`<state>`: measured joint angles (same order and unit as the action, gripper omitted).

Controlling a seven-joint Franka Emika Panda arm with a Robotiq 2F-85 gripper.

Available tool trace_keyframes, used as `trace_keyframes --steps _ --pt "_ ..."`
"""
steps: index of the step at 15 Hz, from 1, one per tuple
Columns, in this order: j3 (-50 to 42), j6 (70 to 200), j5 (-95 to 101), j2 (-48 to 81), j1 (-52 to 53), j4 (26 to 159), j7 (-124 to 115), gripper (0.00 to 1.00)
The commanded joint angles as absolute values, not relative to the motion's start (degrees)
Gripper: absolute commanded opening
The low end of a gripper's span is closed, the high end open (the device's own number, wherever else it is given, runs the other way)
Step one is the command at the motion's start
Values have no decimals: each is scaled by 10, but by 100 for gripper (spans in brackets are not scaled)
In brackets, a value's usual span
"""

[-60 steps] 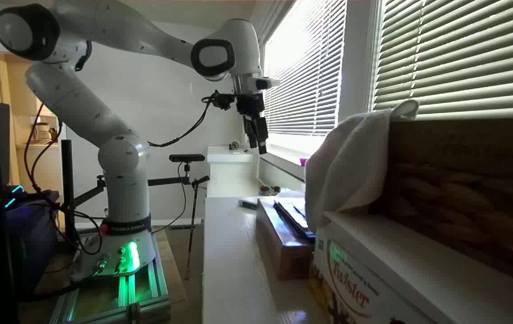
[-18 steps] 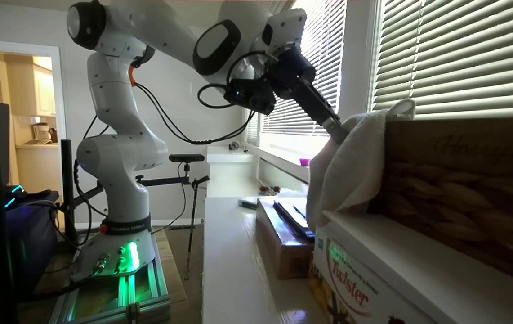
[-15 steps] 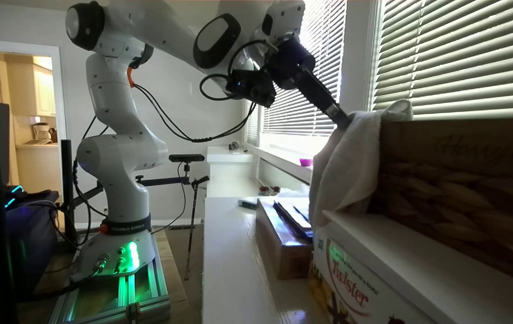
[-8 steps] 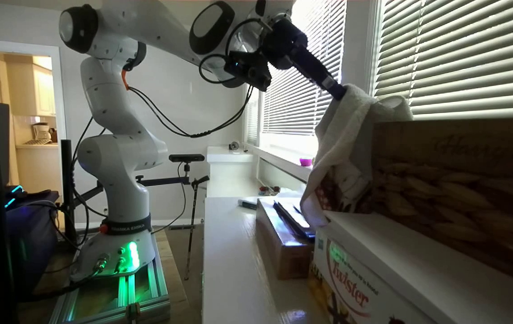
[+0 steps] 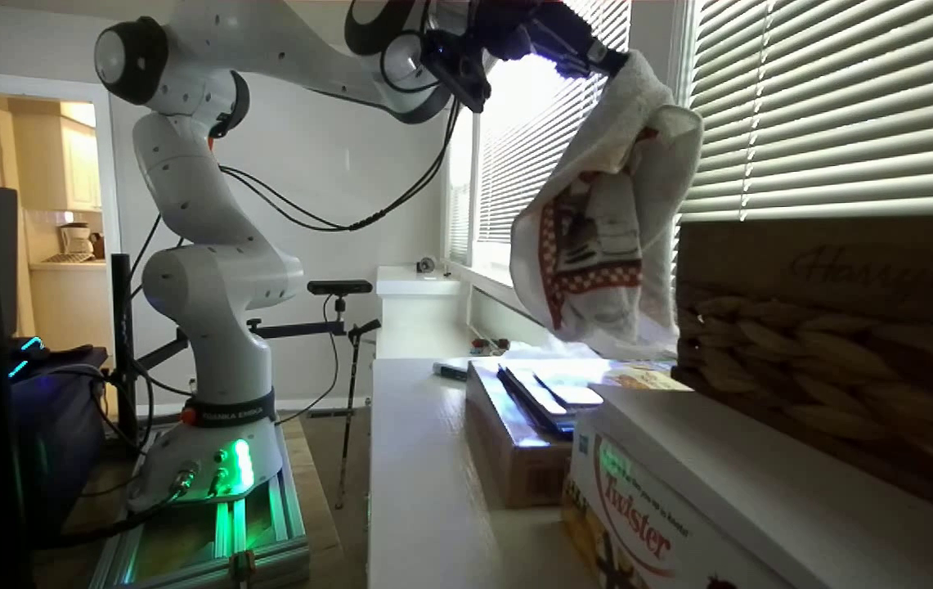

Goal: Use the white and red towel to wipe the mirror then place it back on the box.

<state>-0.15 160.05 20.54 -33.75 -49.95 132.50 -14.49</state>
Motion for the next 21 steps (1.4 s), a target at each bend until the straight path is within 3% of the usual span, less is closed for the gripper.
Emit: trace_keyframes --steps 1,10,16,21 --pt "5 1612 191 -358 -454 1305 -128 1" --pt "-30 1580 89 -359 -172 1301 -67 1" --pt "-85 1453 -21 -377 -4 1308 12 1" --pt "-109 1294 -88 -388 44 1313 61 1"
